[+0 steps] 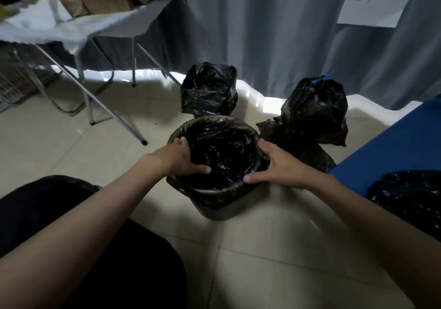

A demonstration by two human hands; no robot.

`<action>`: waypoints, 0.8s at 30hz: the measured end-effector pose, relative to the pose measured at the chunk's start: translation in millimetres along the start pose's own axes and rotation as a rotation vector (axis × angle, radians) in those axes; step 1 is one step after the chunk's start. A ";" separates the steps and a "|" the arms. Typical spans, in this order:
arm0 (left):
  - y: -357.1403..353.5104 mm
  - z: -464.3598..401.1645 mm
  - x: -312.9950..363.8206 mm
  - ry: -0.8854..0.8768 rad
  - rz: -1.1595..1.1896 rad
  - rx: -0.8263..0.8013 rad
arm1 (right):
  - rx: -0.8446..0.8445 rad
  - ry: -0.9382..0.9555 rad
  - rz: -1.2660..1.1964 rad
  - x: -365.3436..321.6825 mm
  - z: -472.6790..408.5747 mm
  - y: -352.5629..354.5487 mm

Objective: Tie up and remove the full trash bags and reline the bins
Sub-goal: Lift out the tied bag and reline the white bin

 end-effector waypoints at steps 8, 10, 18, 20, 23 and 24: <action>-4.6 16.7 -48.3 0.131 -0.128 -0.130 | -0.090 0.018 0.305 -24.7 -30.1 -28.8; -0.6 13.7 -52.7 0.107 -0.107 -0.076 | -0.083 0.026 0.328 -25.8 -37.4 -27.5; -3.3 5.1 -70.1 0.064 -0.045 -0.059 | -0.044 0.101 0.378 -41.6 -65.7 -17.4; -1.5 1.9 -74.6 0.035 -0.024 -0.026 | -0.054 0.120 0.408 -44.6 -71.1 -19.2; 5.5 -6.2 -78.5 -0.004 -0.104 0.048 | -0.075 0.113 0.423 -45.1 -82.7 -24.2; 8.5 -10.5 -79.5 -0.012 -0.136 0.071 | -0.074 0.101 0.415 -43.8 -88.4 -25.0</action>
Point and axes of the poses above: each hand's wrist, its own z-axis away from the middle knuckle, its own y-axis out of the back of the hand, x = y × z, the point moved 10 cm from there along -z, towards the middle knuckle, and after that the axes turned 10 degrees about z, right-handed, at the moved point
